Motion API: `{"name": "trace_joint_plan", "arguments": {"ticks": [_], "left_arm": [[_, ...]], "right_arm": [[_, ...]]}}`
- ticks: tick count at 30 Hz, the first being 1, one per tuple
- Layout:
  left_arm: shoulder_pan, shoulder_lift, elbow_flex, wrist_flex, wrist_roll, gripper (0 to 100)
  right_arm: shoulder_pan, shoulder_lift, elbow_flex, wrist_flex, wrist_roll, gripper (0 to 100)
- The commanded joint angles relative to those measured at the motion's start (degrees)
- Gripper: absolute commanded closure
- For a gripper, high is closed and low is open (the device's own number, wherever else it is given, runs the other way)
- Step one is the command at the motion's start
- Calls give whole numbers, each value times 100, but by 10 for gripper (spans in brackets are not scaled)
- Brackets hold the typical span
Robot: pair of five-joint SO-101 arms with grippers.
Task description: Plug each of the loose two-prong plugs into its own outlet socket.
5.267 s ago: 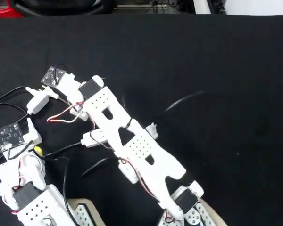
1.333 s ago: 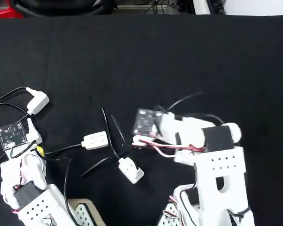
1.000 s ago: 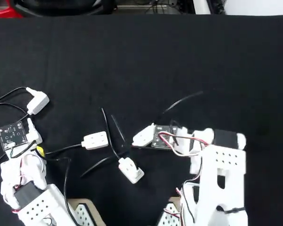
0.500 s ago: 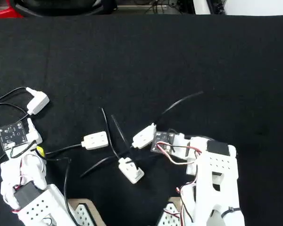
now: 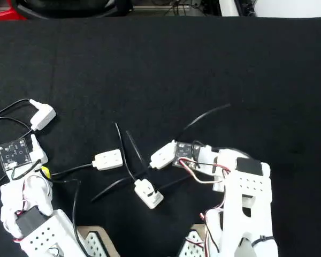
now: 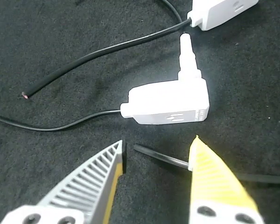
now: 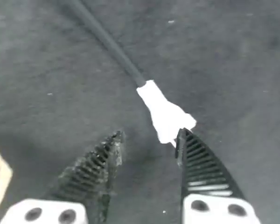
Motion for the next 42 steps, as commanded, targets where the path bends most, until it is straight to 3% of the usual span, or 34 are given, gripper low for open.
{"name": "trace_joint_plan", "arguments": {"ticks": [1,18,27,32,38,42], "left_arm": [[57,0,110,79,-53,773],[57,0,110,88,-53,773],[57,0,110,88,-53,773],[57,0,110,88,-53,773],[57,0,110,79,-53,773],[57,0,110,79,-53,773]], "right_arm": [[-70,-40,84,-387,-35,812],[-44,48,725,-1292,-9,848],[387,2026,-22,-1890,149,864],[378,3011,-1024,-1266,141,865],[273,3011,-1367,-905,70,887],[9,2721,-1393,-897,-571,870]]}}
